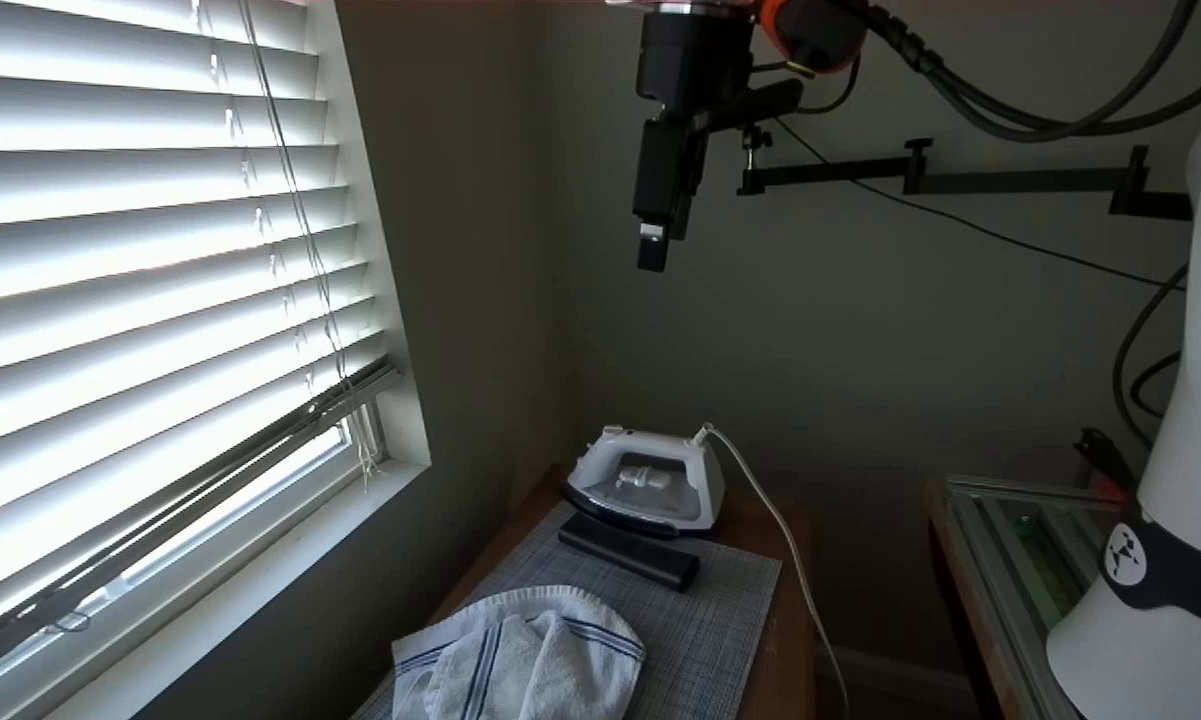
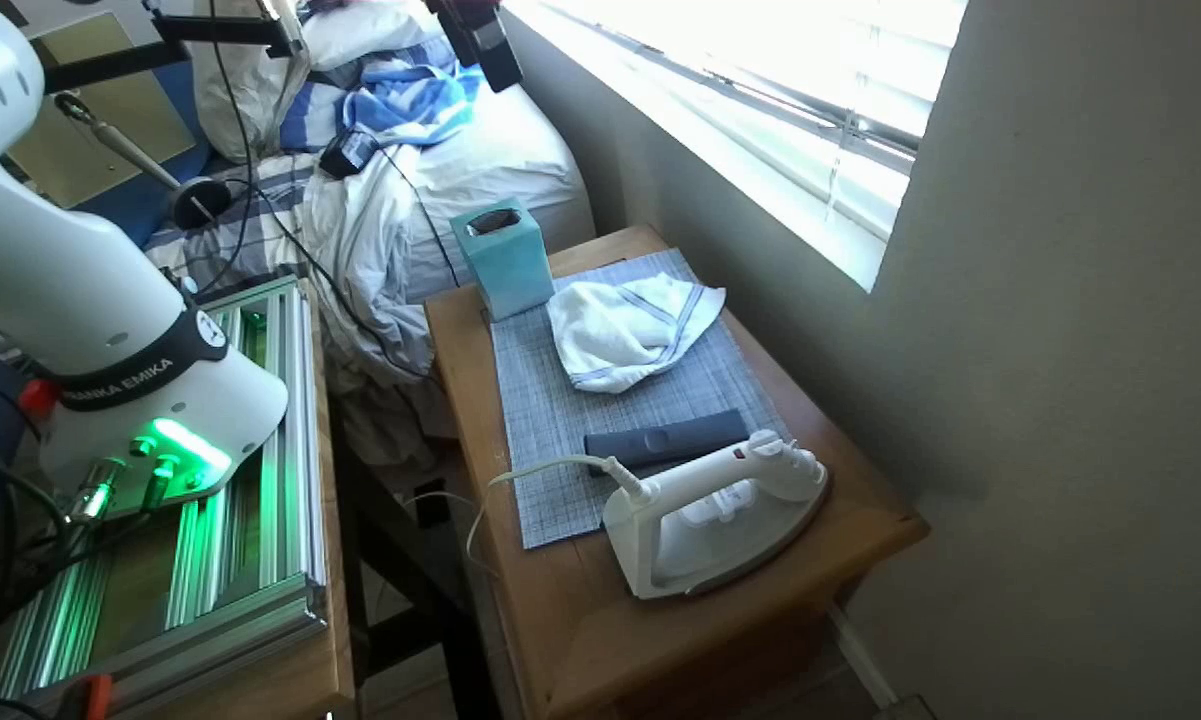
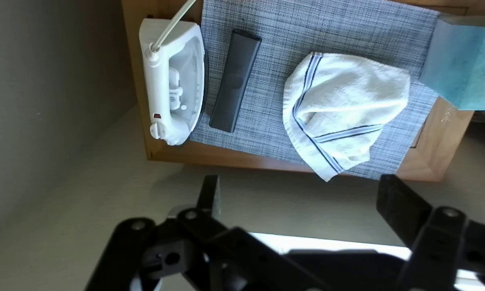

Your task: Pick up the remote control and put it on the tissue dispenser

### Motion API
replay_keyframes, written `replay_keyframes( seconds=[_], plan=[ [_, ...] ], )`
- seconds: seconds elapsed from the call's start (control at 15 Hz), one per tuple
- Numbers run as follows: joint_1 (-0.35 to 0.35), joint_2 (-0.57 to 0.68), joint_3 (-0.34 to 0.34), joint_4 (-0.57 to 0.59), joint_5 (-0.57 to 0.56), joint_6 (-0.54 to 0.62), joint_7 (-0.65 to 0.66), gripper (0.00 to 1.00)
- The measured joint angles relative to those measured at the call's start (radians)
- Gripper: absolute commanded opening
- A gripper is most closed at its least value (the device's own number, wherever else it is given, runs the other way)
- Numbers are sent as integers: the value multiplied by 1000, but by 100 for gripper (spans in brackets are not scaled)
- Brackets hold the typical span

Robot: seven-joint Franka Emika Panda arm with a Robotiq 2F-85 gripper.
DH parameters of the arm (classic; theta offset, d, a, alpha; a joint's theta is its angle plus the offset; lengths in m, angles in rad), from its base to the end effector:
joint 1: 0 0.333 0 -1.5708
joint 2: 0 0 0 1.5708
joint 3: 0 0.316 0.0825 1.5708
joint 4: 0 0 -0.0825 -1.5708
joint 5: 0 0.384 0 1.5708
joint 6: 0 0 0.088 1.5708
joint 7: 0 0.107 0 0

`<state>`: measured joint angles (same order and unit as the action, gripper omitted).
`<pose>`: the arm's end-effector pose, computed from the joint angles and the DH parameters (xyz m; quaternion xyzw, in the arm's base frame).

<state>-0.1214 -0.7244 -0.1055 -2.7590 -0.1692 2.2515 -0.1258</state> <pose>0.3329 -0.0801 0.4396 0.9935 0.0050 0.1007 0.0534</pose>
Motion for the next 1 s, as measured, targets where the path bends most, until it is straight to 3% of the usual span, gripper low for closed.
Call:
replay_keyframes(
  seconds=[0.4, 0.73, 1.0],
  plan=[
    [-35, 225, -13, -13, -12, 147, 34, 100],
    [-65, 523, -83, 8, -9, 336, 34, 100],
    [-83, 738, -94, 72, -9, 416, 49, 100]
  ],
)
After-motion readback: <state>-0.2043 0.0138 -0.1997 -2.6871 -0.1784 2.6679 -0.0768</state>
